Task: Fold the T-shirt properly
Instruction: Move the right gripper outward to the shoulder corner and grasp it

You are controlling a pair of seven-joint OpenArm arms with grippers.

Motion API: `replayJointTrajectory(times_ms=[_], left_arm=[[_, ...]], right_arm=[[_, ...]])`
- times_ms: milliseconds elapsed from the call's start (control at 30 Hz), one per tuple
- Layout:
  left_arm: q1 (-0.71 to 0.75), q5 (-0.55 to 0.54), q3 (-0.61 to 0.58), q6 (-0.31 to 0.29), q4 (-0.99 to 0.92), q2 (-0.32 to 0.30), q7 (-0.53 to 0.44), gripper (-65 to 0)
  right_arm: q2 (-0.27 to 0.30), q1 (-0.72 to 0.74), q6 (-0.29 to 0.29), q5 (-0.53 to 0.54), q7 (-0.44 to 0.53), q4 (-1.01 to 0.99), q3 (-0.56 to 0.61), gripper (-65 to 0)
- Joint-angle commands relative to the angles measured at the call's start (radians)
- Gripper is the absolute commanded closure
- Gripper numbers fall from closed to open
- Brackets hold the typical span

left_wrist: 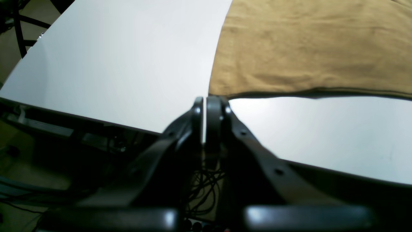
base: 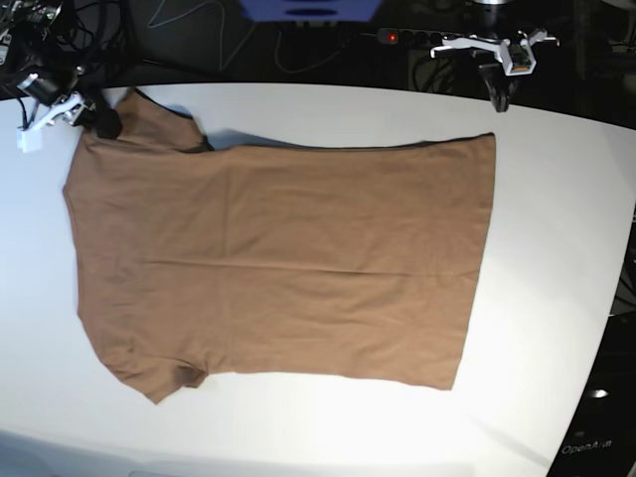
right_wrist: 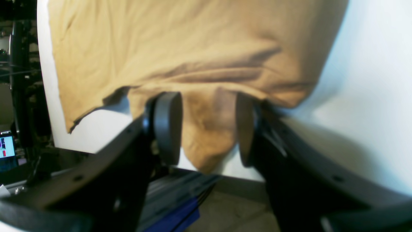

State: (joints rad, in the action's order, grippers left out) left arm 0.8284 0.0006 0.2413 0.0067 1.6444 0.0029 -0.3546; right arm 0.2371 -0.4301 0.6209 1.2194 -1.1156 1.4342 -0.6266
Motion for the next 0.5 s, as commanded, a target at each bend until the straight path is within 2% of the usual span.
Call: replayJointTrajectory(times_ms=[0,467], left_arm=[[0.012,-0.001,0.003,0.003,0.014,-0.002,-0.027,-1.1],[-0.002,0.0,0.003,0.003,0.014,-0.001,-0.027,-1.1]], right_arm=[[0.026,-0.003,0.004,0.026,0.01,0.012,-0.009,-26.8],[0.052,-0.003,0.004,0.024,0.012,0.012,-0.016,-26.7]])
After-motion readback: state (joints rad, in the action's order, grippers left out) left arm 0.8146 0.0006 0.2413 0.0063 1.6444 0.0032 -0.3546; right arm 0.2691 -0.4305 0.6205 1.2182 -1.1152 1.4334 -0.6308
